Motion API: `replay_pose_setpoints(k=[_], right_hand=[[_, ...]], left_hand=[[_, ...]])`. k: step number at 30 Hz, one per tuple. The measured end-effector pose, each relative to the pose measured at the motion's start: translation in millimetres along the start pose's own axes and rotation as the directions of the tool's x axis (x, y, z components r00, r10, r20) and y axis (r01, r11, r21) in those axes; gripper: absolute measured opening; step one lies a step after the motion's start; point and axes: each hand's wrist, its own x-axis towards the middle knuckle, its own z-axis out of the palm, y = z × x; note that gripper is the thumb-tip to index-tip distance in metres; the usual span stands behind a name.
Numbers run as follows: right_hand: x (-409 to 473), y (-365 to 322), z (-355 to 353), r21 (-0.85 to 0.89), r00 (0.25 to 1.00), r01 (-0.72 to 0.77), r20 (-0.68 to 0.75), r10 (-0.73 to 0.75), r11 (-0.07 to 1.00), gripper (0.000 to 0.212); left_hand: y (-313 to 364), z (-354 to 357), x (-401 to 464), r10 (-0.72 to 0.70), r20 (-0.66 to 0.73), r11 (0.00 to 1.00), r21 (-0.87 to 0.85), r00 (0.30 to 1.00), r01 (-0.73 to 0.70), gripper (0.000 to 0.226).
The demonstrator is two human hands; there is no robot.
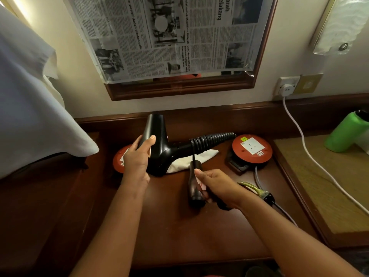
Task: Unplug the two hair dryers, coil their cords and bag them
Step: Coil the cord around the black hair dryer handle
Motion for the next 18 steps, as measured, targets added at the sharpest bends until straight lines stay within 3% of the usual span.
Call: replay_pose_setpoints(k=[7,9,12,16,18], right_hand=[[4.8,2.5,-13.2,0.006,0.996,-0.010,0.087,0.009,1.000,0.032],[7.0,1.1,-22.3,-0.092,0.998,0.014,0.063,-0.008,0.996,0.035],[7.2,-13.2,-31.6,-0.238,0.993,0.067,0.109,-0.042,0.969,0.037],[20.8,-23.7,-44.7,-0.331,0.988,-0.033,0.131,0.081,0.943,0.030],[15.7,-28.9,-52.2,-0.443,0.985,-0.075,0.108,0.136,0.893,0.017]], left_hand=[[12.4,-4.4,-4.5,-0.041,0.110,0.998,0.045,0.993,0.037,0.053],[15.4,-6.9,-5.9,-0.060,0.153,0.997,0.065,0.986,0.050,0.056],[16.9,-8.9,-9.5,-0.104,0.229,0.994,0.064,0.968,0.092,0.038],[21.8,-11.6,-10.8,-0.193,0.326,0.981,0.074,0.926,0.179,0.031],[26.2,-14.6,-9.2,-0.234,0.345,0.972,0.081,0.909,0.220,0.027]])
